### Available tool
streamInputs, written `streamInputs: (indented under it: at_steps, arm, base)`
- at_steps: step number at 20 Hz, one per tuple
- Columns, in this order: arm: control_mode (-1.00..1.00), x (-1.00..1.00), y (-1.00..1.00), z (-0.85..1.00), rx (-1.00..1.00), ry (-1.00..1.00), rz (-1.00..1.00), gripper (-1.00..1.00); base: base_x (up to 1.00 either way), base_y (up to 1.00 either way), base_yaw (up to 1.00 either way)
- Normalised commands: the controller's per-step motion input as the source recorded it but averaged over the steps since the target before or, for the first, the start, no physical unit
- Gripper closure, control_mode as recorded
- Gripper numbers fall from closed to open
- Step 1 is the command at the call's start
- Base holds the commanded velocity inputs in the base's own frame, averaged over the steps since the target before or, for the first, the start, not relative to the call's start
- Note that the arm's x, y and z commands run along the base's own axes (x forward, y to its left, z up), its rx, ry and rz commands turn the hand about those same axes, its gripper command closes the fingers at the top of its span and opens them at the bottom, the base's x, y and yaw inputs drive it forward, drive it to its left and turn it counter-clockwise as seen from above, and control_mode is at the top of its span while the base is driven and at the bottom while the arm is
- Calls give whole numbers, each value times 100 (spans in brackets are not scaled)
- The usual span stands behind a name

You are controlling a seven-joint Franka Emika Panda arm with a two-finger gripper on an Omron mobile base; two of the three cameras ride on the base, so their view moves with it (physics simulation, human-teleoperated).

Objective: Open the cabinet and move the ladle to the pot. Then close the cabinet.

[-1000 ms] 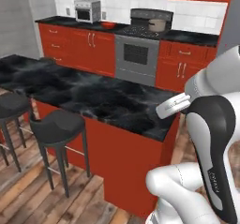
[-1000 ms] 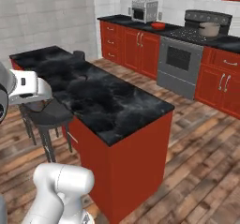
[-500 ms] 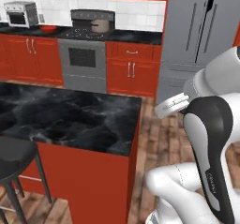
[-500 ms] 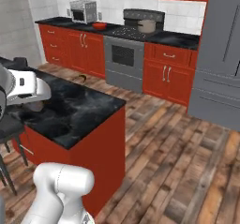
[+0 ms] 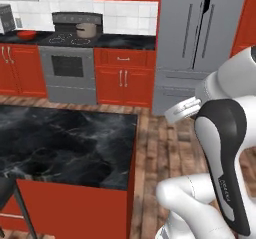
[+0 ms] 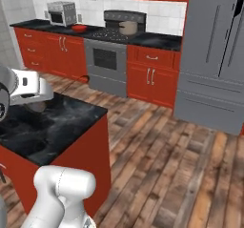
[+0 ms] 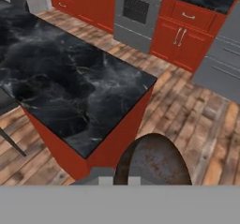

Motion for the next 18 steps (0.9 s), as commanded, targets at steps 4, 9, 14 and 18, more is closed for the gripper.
streamInputs:
  at_steps: [4,9,14,18]
  arm:
    - [100,0,0,0,0,0,0,100]
    - [100,0,0,0,0,0,0,100]
    - [100,0,0,0,0,0,0,100]
    - [100,0,0,0,0,0,0,100]
  base:
    - [83,-58,-26]
    - [18,-81,-26]
    - [-94,-90,-24]
    - [-29,-92,-22]
